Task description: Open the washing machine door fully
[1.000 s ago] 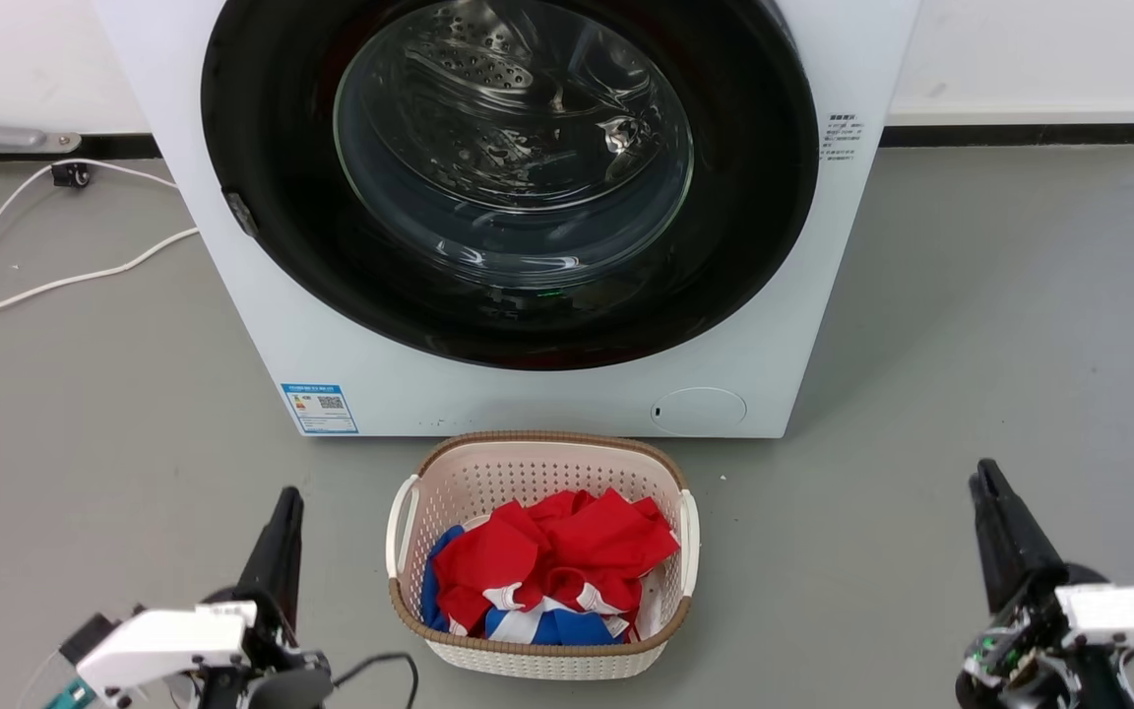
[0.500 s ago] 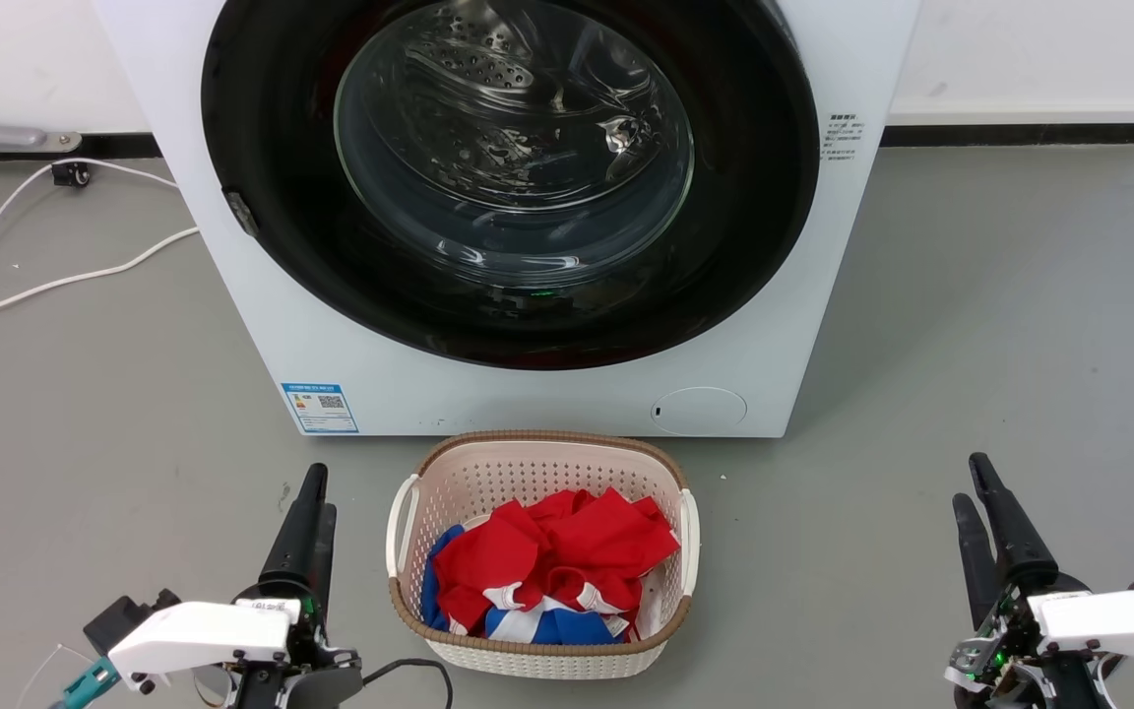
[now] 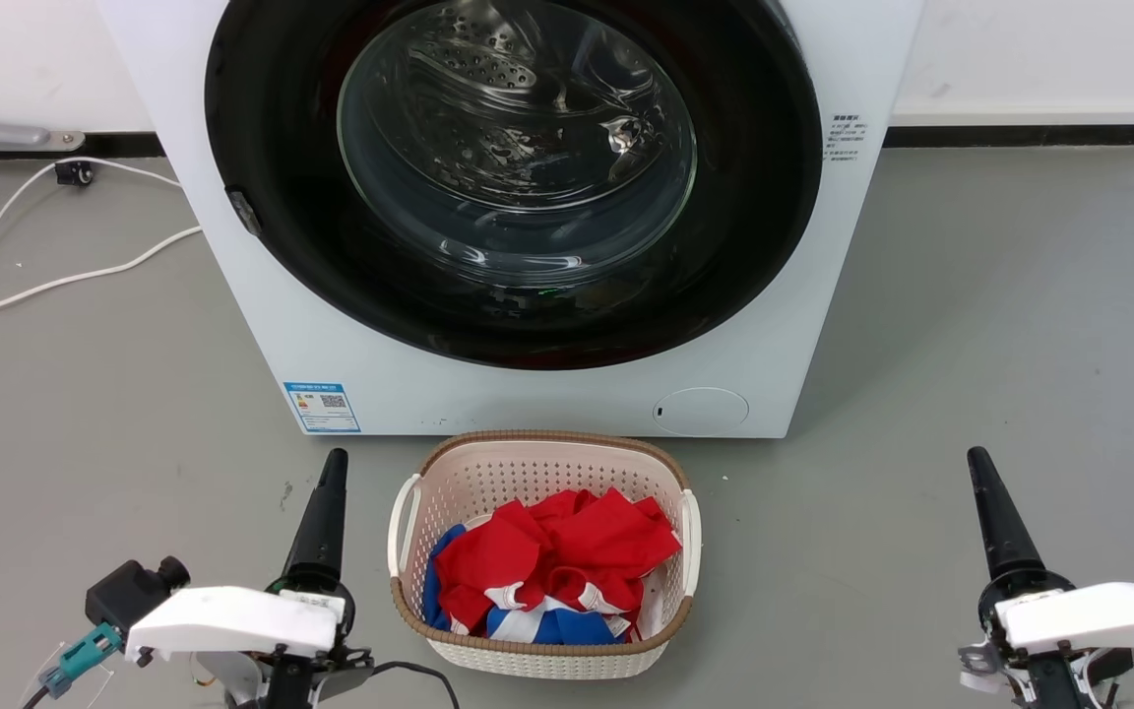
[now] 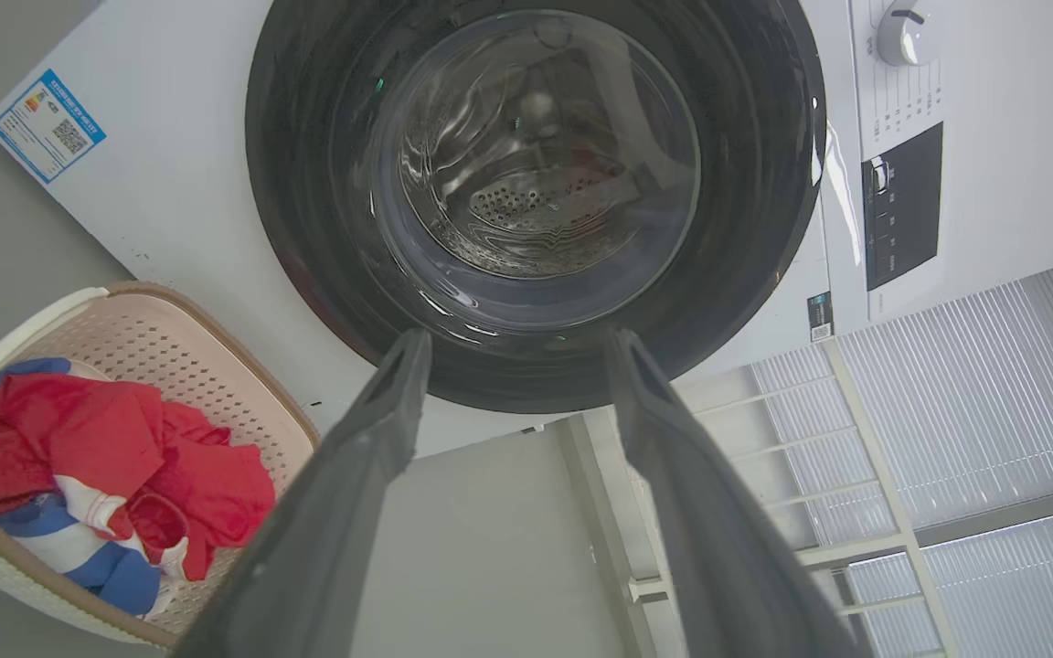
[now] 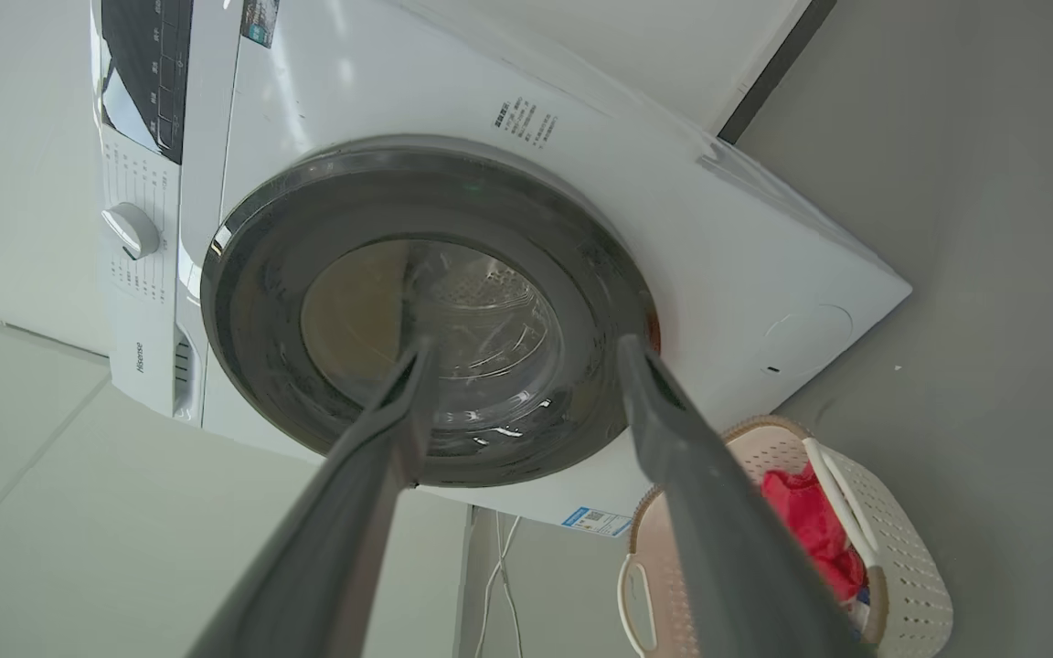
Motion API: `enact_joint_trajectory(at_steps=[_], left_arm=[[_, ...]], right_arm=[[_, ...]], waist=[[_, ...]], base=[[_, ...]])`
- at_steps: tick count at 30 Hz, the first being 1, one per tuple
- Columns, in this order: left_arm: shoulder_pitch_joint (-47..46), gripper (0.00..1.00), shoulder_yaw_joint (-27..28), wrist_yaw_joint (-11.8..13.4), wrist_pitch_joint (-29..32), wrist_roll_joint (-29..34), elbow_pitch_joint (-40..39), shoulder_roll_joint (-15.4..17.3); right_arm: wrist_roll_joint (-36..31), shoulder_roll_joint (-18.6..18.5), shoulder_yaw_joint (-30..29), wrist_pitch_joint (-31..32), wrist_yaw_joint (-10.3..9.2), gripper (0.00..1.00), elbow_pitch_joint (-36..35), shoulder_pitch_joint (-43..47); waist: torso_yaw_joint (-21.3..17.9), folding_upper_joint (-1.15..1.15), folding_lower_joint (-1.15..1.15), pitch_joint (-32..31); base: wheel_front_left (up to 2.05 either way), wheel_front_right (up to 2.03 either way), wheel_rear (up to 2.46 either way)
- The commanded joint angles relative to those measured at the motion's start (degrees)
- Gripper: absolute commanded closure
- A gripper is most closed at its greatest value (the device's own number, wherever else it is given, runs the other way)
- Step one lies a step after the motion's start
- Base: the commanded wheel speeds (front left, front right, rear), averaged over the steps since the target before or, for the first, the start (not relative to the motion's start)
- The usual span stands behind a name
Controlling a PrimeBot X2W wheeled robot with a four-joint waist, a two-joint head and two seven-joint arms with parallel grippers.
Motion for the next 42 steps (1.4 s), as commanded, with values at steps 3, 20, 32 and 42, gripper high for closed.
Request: enact_joint_trajectory(at_steps=[3,20,32,42], left_arm=[[-1.4,0.0,-0.5,-0.1,-1.0,4.4,-1.3,0.7],[-2.5,0.0,-3.0,0.0,-4.4,24.6,-1.9,2.5],[-2.5,0.0,-4.0,0.7,-6.5,34.6,-1.6,3.2],[-2.8,0.0,-4.7,1.6,-8.2,41.8,-0.6,3.5]], right_arm=[[-6.0,-0.1,0.1,-0.9,0.05,0.0,-1.7,-0.2],[-28.1,0.2,2.1,-2.2,0.07,0.0,-5.6,0.4],[-37.7,0.3,3.1,-2.2,0.09,0.0,-6.5,0.6],[-44.3,0.4,3.6,-1.6,0.1,0.0,-7.1,1.4]], waist=[[0.0,0.0,-0.01,0.0],[-0.1,0.0,-0.01,0.5],[-0.5,0.0,-0.01,0.6],[-0.8,0.0,-0.01,0.4]], base=[[0.0,0.0,0.0],[0.0,0.0,0.0],[0.0,0.0,0.0],[0.0,0.0,0.0]])
